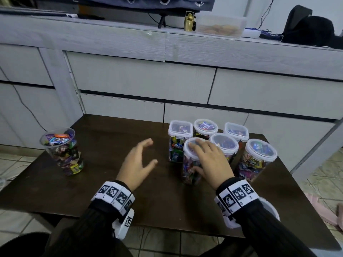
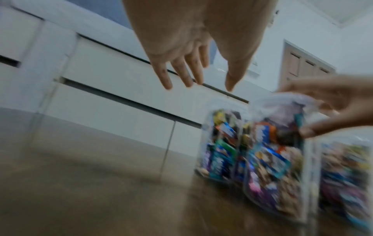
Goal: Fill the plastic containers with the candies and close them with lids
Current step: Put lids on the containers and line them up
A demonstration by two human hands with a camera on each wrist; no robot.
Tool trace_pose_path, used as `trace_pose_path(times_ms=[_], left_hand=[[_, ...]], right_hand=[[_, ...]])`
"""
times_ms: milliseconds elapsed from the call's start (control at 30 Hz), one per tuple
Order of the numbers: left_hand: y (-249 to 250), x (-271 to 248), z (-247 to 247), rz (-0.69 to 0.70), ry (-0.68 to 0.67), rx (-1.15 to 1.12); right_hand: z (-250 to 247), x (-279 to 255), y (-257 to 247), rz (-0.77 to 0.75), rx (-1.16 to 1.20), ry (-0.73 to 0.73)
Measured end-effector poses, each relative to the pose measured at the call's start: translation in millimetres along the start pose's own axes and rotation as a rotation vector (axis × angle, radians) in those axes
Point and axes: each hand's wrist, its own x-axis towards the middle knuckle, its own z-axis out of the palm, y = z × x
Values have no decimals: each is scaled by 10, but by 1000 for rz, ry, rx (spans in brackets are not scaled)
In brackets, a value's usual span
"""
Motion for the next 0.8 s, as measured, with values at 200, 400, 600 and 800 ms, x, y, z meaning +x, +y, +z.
trace_pose_path(times_ms=[200, 400, 600, 800], left_hand=[[-442, 81, -814, -76, 738, 209], [-1066, 149, -1315, -535, 798, 391], [-1349, 266, -1374, -696, 728, 178], [-1114, 256, -1140, -656, 579, 60]], right_hand=[[64, 64, -28, 21, -109, 0], [48, 34, -29, 22, -103, -40], [12, 31, -7, -1, -23, -49], [-17, 12, 34, -17, 72, -57]])
